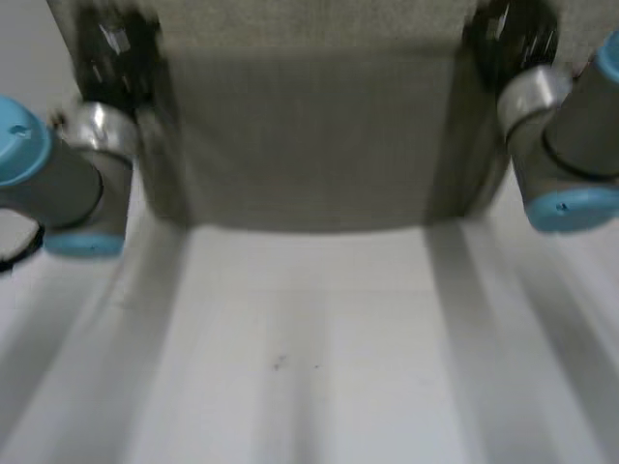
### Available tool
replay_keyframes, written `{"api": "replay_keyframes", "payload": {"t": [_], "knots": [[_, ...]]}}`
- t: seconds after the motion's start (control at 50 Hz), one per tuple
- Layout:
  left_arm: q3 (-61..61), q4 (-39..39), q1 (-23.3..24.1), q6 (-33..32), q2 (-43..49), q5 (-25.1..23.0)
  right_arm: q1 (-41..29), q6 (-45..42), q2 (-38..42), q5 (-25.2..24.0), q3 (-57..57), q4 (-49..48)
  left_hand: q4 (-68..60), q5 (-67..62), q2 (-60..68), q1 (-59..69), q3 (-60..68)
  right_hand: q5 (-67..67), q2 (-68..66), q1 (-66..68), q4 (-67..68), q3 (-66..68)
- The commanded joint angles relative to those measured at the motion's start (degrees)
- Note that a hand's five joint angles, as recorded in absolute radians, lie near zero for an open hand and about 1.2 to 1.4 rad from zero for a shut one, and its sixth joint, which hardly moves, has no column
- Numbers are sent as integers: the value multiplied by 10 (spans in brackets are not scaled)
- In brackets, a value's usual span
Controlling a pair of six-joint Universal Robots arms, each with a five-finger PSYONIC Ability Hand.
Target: Fold the towel.
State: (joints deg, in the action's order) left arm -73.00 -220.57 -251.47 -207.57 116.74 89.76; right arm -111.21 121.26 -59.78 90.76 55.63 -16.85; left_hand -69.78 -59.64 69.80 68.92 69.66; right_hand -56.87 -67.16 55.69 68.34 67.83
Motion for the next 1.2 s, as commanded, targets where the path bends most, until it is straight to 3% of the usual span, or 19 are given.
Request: {"api": "replay_keyframes", "payload": {"t": [0.02,0.12,0.26,0.48,0.6,0.64,0.66,0.7,0.72,0.82,0.92,1.04,1.2], "knots": [[-20,-146,-8,0,-50,-12,-4,2,-82,-35,76,-150,-102,-104,102,111,103,-131,-128,243,117,122],[-52,-60,-9,1,-49,-13,2,6,-82,-46,103,-39,-102,-104,102,111,103,-131,-128,243,117,122],[-171,33,-15,-4,-45,-14,9,1,-53,-110,168,99,-102,-104,102,111,103,-131,-128,243,117,122],[-290,93,-20,-69,-5,-25,39,-29,48,-132,248,248,-102,-104,102,111,103,-131,-128,243,117,122],[-311,101,-19,-84,1,-25,56,-24,54,-132,269,249,-102,-104,102,111,103,-123,-121,235,109,114],[-317,101,-17,-84,-2,-21,66,-18,42,-132,283,249,-102,-104,102,111,103,10,13,101,-25,-20],[-317,101,-17,-84,-2,-21,66,-18,42,-132,283,249,-102,-104,102,111,103,11,14,101,-26,-21],[-319,102,-17,-84,-8,-20,74,-4,20,-132,298,247,-102,-104,102,111,103,215,218,-104,-230,-225],[-319,102,-17,-84,-8,-20,74,-4,19,-132,298,247,-102,-104,102,111,103,216,219,-104,-231,-226],[-322,103,-18,-84,-23,-19,95,73,-15,-132,316,238,-102,-104,102,111,103,304,307,-192,-318,-313],[-330,106,-10,-78,-41,-18,123,217,-47,-132,337,240,-102,-104,102,111,103,418,421,-306,-432,-427],[-335,108,-2,-77,-49,-18,143,289,-58,-136,361,239,-102,-104,102,111,103,433,436,-321,-448,-443],[-335,112,7,-77,-61,-16,171,340,-92,-197,426,224,-102,-104,102,111,103,406,409,-295,-421,-416]]}}
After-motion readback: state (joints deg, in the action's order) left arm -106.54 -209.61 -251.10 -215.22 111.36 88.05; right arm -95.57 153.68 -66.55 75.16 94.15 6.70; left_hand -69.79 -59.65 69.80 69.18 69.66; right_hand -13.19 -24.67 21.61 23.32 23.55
